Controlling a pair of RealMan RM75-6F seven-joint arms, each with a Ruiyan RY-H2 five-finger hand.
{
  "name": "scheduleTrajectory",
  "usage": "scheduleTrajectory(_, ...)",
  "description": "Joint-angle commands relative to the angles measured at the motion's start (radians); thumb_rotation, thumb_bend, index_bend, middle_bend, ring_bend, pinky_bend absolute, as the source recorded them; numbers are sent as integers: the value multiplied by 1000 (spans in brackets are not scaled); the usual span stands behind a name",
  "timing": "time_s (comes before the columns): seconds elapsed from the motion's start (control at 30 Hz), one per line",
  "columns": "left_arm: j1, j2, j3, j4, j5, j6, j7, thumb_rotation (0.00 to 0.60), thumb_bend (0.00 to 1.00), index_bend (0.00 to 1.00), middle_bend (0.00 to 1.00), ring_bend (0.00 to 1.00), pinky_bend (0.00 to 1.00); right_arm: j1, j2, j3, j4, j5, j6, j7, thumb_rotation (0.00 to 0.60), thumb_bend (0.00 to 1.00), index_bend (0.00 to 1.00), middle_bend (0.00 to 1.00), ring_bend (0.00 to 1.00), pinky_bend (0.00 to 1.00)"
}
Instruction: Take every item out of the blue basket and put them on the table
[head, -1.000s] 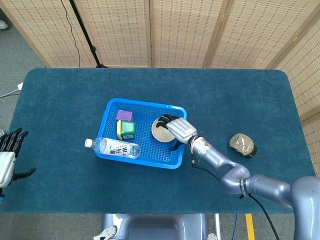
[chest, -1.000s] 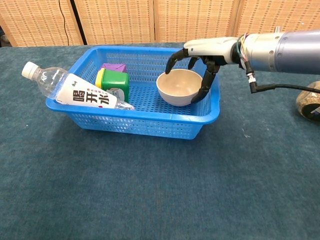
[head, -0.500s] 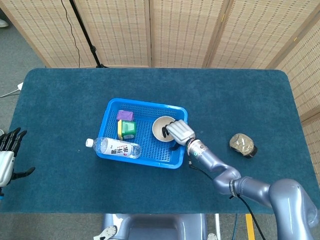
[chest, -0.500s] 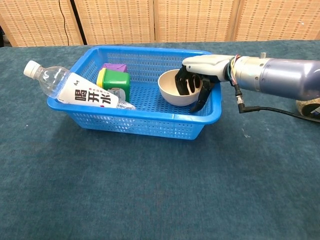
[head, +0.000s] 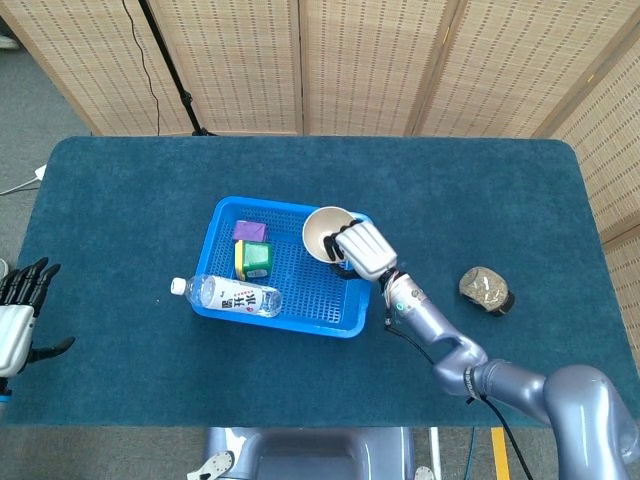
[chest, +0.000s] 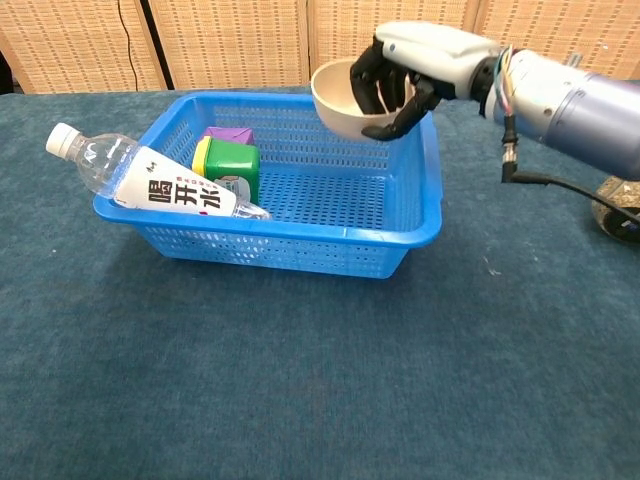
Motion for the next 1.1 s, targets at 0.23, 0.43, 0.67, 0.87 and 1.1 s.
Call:
scheduleTrajectory(0.23, 11, 6, 12, -9, 30, 25, -8, 600, 36, 0, 0, 0, 0, -61, 247, 100, -214, 47, 69, -44, 600, 340, 621, 642, 582, 486)
scheduleTrajectory(0.43, 15, 8, 17, -11, 43, 34, -12, 600, 36, 0, 0, 0, 0, -89, 283, 96, -125, 165, -31, -65, 600, 340, 607, 628, 566, 485)
scheduleTrajectory(0.67, 11, 2, 19, -15, 45, 27, 4, 600, 36, 0, 0, 0, 0, -92, 330, -18, -117, 108, -211, 10, 600, 4, 20, 24, 12, 19)
scheduleTrajectory(0.87, 6, 0, 18, -17, 41, 17, 6, 600, 36, 0, 0, 0, 0, -75, 390, -26, -190, 90, -269, 23, 600, 0, 0, 0, 0, 0)
scheduleTrajectory(1.1, -47, 21, -5, -30, 114, 7, -61, 600, 36, 0, 0, 0, 0, -157, 517, -30, -382, 23, -127, 57, 600, 0, 0, 0, 0, 0)
